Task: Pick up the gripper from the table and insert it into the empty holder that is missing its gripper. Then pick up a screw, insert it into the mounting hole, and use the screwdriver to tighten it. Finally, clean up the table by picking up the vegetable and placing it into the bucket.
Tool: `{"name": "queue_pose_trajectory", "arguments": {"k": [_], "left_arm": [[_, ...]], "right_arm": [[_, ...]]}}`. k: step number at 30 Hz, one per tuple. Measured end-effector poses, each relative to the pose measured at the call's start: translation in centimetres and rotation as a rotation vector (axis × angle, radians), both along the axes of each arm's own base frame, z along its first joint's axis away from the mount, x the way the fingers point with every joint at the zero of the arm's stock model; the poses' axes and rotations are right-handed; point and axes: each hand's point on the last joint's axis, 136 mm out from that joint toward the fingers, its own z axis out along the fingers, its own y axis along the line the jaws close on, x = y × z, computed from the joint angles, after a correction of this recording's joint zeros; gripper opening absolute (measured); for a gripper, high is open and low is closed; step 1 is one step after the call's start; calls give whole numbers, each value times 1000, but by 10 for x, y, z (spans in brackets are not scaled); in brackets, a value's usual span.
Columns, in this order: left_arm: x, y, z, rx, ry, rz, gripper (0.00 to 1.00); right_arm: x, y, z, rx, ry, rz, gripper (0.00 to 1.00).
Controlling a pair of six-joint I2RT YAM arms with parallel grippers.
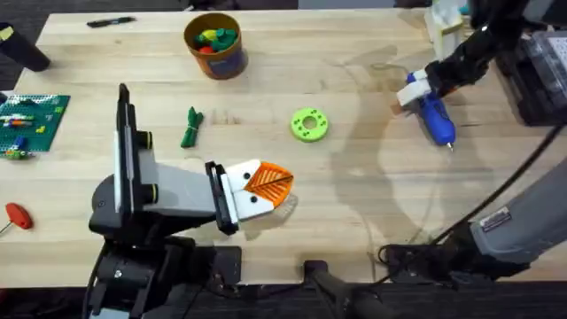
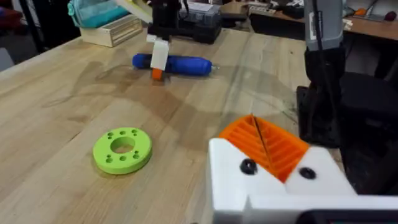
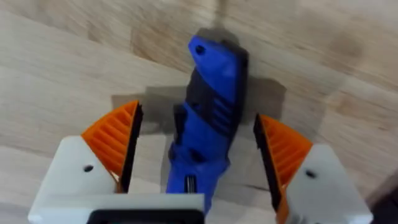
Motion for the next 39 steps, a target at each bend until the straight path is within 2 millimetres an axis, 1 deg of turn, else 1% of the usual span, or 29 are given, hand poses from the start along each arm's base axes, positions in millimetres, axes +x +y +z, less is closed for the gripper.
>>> {"name": "queue_pose_trajectory", "arguments": {"k": [1,2,4,6,9,10,12,16,22,25,27,28,31,33,35,37,39], "left_arm": [[0,0,0,0,1,0,16],[0,0,0,0,0,0,16],[0,0,0,0,0,1,16],[0,0,0,0,0,2,16],[0,0,0,0,-1,3,16],[0,0,0,0,-1,3,16],[0,0,0,0,0,3,16],[0,0,0,0,0,3,16],[0,0,0,0,0,3,16],[0,0,0,0,0,3,16],[0,0,0,0,0,3,16],[0,0,0,0,-1,3,16],[0,0,0,0,0,3,16],[0,0,0,0,0,3,16],[0,0,0,0,-1,3,16],[0,0,0,0,0,3,16],[0,0,0,0,0,3,16]], "right_arm": [[0,1,-6,9,14,4,969],[-1,1,-6,11,16,5,937],[-1,2,-6,15,15,8,726],[-1,3,-6,22,16,9,480],[-2,2,-7,17,22,19,83],[-2,2,-8,15,24,16,28],[-1,1,-8,14,21,11,8],[-5,1,-7,16,36,7,7],[-26,5,-5,34,125,-27,6],[-31,8,1,38,147,-42,6],[-28,9,13,34,123,-43,6],[-25,11,22,30,99,-40,6],[-18,22,61,15,-10,-13,6],[-16,35,96,6,-105,21,6],[-21,52,128,2,-188,64,6],[-29,71,157,3,-266,113,6],[-39,89,180,12,-329,163,6]]}}
